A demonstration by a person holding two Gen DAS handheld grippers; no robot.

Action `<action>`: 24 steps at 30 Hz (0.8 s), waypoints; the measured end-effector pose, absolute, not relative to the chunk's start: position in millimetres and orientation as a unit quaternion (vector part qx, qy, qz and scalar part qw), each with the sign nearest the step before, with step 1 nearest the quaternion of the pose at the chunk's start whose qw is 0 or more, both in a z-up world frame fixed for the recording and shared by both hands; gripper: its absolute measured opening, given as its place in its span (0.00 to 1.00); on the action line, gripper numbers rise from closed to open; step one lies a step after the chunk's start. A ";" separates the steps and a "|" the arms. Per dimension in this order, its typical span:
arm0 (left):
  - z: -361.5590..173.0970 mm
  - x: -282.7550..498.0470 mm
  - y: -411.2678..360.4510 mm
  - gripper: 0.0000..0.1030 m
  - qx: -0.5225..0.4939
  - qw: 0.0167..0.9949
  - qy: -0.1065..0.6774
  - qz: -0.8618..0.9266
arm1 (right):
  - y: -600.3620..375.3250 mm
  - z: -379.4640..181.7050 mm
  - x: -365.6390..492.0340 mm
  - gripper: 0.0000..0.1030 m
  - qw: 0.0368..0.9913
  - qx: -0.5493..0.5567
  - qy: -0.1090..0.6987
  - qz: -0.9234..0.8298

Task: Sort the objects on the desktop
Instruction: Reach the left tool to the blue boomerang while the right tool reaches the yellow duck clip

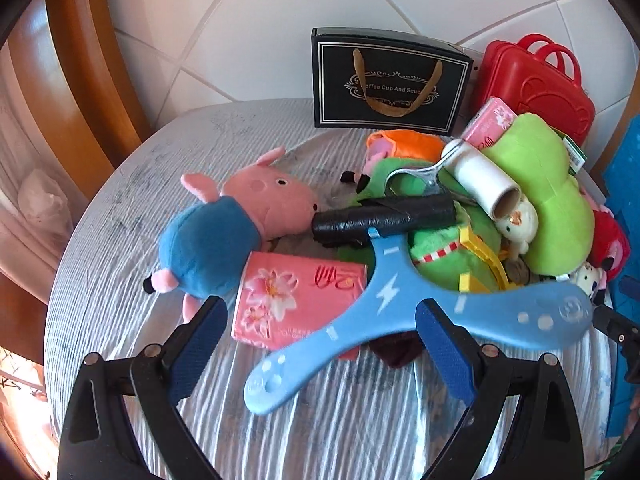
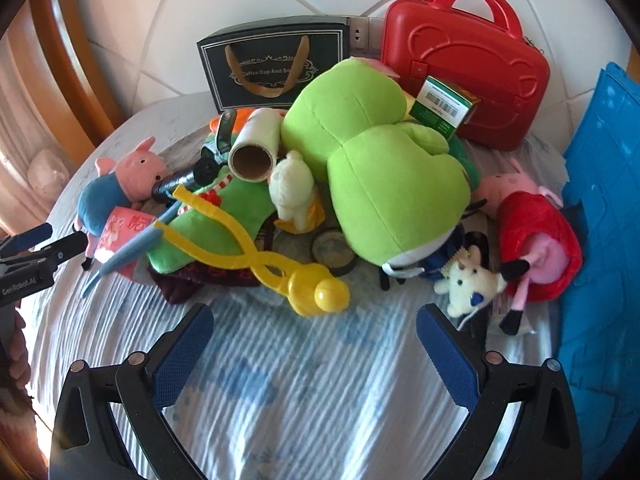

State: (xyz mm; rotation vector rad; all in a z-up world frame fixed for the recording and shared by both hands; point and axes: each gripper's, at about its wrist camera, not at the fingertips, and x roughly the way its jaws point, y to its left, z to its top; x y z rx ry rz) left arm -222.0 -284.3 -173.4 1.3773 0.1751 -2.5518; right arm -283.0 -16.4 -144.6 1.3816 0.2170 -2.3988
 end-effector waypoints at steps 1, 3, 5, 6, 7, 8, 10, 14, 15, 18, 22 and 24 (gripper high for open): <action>-176.3 -232.2 -286.2 0.94 0.474 0.116 0.063 -0.870 | -20.5 -143.8 -290.7 1.00 0.183 0.485 0.076 -0.852; -185.0 -253.0 -286.2 0.94 0.483 0.102 0.071 -0.867 | -27.3 -142.6 -306.1 1.00 0.185 0.479 0.073 -0.855; -197.5 -272.1 -283.6 0.94 0.500 0.094 0.072 -0.858 | -34.4 -146.5 -324.2 1.00 0.198 0.484 0.055 -0.851; -204.5 -281.2 -281.3 0.94 0.509 0.086 0.072 -0.853 | -38.1 -150.3 -333.5 1.00 0.206 0.491 0.044 -0.845; -212.1 -290.2 -279.4 0.94 0.518 0.080 0.074 -0.848 | -42.9 -155.2 -342.9 1.00 0.215 0.496 0.035 -0.841; -218.8 -297.4 -277.8 0.94 0.525 0.075 0.074 -0.844 | -49.6 -161.6 -352.5 1.00 0.220 0.502 0.033 -0.836; -234.9 -312.1 -274.4 0.88 0.541 0.069 0.069 -0.836 | -63.8 -175.0 -367.6 0.91 0.223 0.512 0.042 -0.828; -260.1 -330.2 -272.1 0.82 0.560 0.065 0.071 -0.823 | -86.8 -206.5 -398.2 0.77 0.231 0.534 0.032 -0.812; -265.4 -332.7 -273.5 0.79 0.563 0.066 0.080 -0.820 | -90.6 -212.9 -403.5 0.78 0.222 0.535 0.036 -0.814; -279.2 -337.6 -269.7 0.75 0.570 0.068 0.079 -0.815 | -101.0 -223.3 -413.2 0.93 0.214 0.526 0.048 -0.822; -275.6 -324.4 -254.4 0.53 0.562 0.062 0.061 -0.822 | -105.7 -233.9 -410.6 0.96 0.213 0.531 0.061 -0.818; -274.2 -313.0 -244.9 0.46 0.561 0.061 0.045 -0.825 | -101.5 -238.1 -402.6 0.95 0.214 0.536 0.061 -0.814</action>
